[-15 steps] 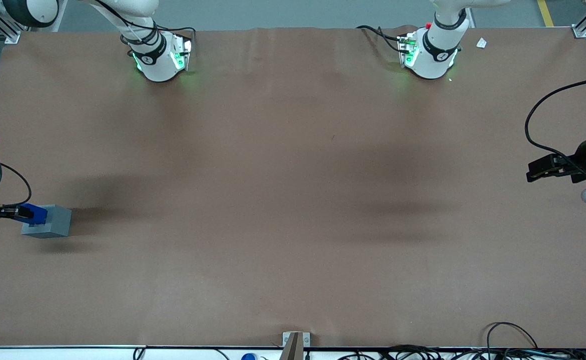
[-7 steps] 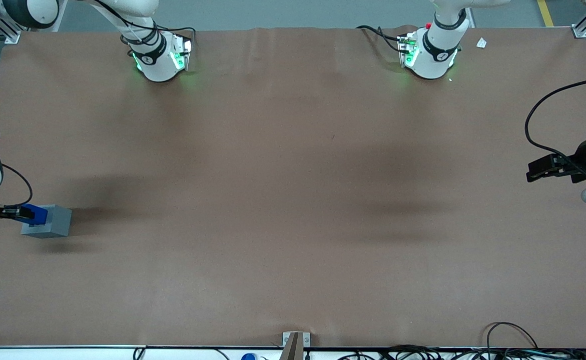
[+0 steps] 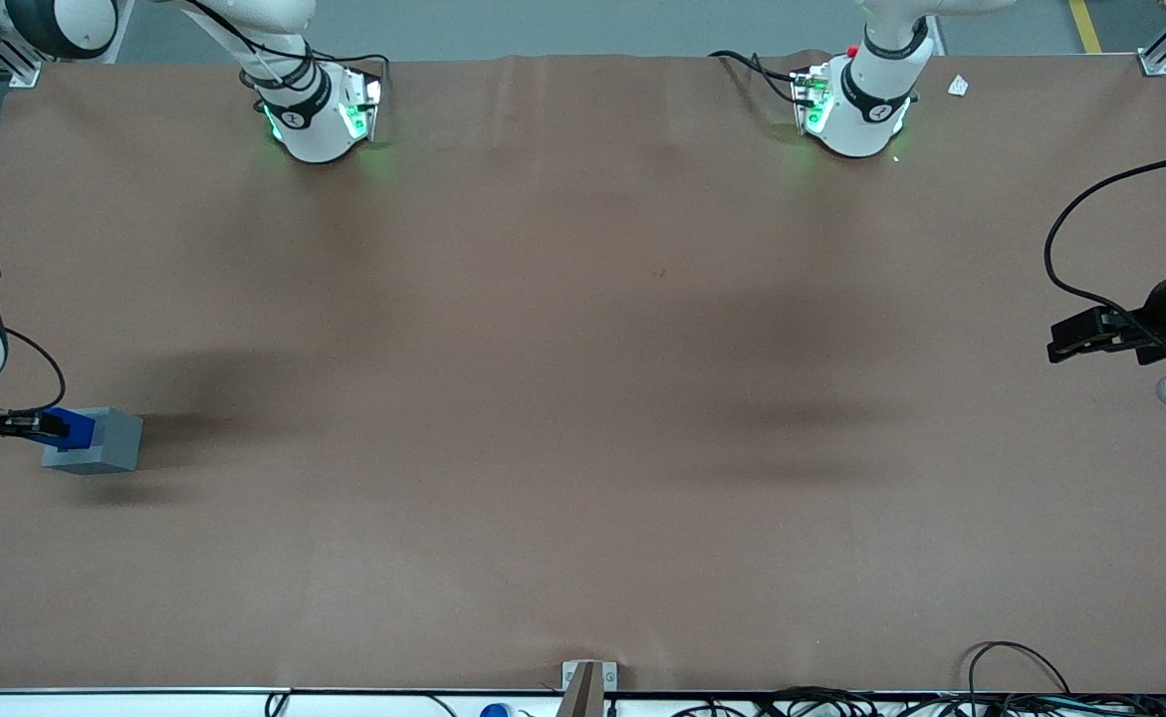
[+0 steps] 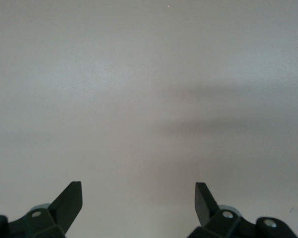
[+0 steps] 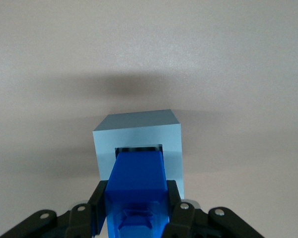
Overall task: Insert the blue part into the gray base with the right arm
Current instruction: 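Lower the blue block into the gray base's square opening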
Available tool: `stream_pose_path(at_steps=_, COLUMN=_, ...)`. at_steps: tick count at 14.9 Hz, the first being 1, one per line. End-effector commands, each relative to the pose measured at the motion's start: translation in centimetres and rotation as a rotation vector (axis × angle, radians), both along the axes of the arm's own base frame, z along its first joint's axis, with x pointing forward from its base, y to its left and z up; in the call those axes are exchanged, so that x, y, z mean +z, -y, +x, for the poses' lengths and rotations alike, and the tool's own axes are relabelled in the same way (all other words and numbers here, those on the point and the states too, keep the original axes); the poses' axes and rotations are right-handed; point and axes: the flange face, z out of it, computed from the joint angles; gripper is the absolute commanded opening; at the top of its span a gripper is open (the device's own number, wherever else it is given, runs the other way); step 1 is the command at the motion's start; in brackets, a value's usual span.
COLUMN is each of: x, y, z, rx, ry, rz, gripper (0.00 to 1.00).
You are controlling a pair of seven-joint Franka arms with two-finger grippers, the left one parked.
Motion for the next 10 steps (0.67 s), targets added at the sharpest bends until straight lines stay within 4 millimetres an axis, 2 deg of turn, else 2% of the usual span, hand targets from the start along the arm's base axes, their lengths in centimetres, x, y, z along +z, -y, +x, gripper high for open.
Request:
stream_pose_path(at_steps=1, x=-0.64, y=0.35, z=0.43, rx=-0.018, ry=0.015, rz=0.013, gripper=0.27)
stream_pose_path(at_steps=10, x=-0.79, y=0.66, z=0.20, rx=0.010, ry=0.012, rz=0.024, gripper=0.27)
